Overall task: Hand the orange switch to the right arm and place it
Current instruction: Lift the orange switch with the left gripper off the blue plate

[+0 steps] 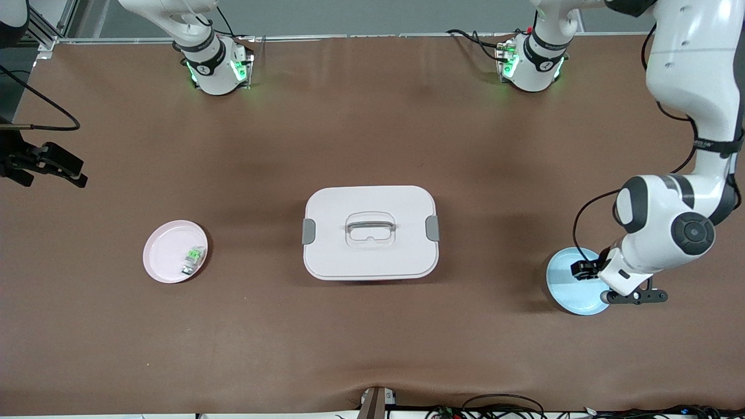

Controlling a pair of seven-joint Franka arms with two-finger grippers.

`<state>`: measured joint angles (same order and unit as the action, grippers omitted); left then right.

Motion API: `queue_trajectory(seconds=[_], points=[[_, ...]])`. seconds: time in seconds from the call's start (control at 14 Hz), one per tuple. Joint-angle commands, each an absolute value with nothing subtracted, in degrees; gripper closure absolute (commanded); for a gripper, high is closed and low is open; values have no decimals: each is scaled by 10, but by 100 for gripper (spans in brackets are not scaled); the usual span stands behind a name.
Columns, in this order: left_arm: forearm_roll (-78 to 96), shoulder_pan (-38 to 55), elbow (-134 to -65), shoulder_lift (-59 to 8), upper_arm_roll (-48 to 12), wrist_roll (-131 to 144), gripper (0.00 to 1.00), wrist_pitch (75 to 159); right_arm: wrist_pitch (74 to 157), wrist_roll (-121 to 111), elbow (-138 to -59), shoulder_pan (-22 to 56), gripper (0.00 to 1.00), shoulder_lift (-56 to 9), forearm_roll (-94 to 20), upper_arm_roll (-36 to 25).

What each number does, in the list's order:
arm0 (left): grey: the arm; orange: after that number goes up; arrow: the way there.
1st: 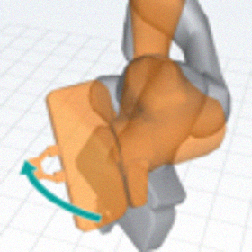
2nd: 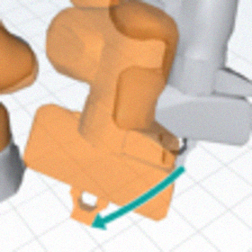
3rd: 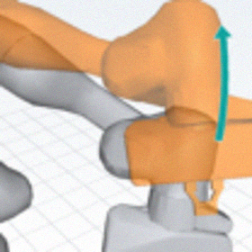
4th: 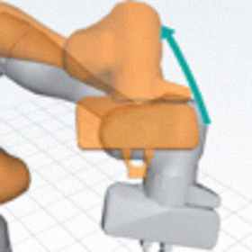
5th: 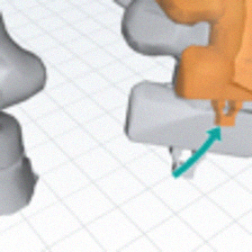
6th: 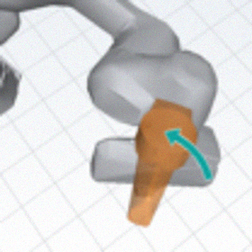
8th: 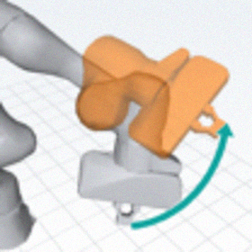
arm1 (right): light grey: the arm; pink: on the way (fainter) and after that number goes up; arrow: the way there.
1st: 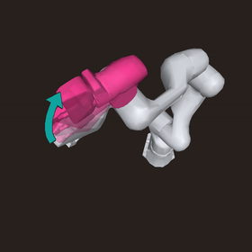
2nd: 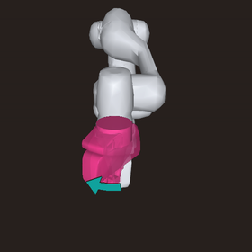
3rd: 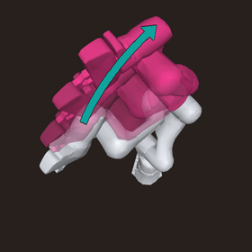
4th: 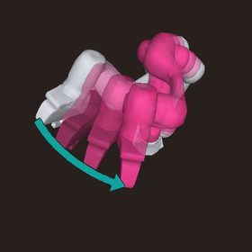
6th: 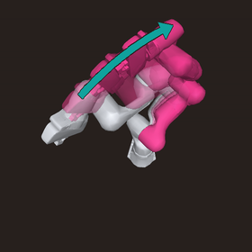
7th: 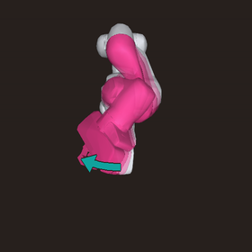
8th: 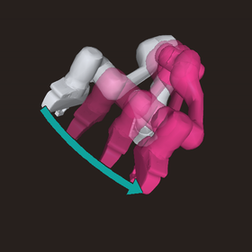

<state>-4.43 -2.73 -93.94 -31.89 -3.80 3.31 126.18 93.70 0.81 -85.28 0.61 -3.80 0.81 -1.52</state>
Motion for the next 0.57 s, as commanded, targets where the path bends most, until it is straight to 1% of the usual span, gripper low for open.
queue_trajectory(seconds=[0.0, 0.21, 0.5], points=[[-46, -26, -949, -270, -65, 42, 98, 1210, 937, 11, -863, 3, 0, -25, 7, -15], [-32, -27, -943, -250, -106, 97, 98, 1177, 935, 11, -863, 3, 0, -25, 7, -15], [11, -25, -898, -246, -162, 212, 98, 1126, 938, 11, -862, 5, 0, -25, 6, -14]])
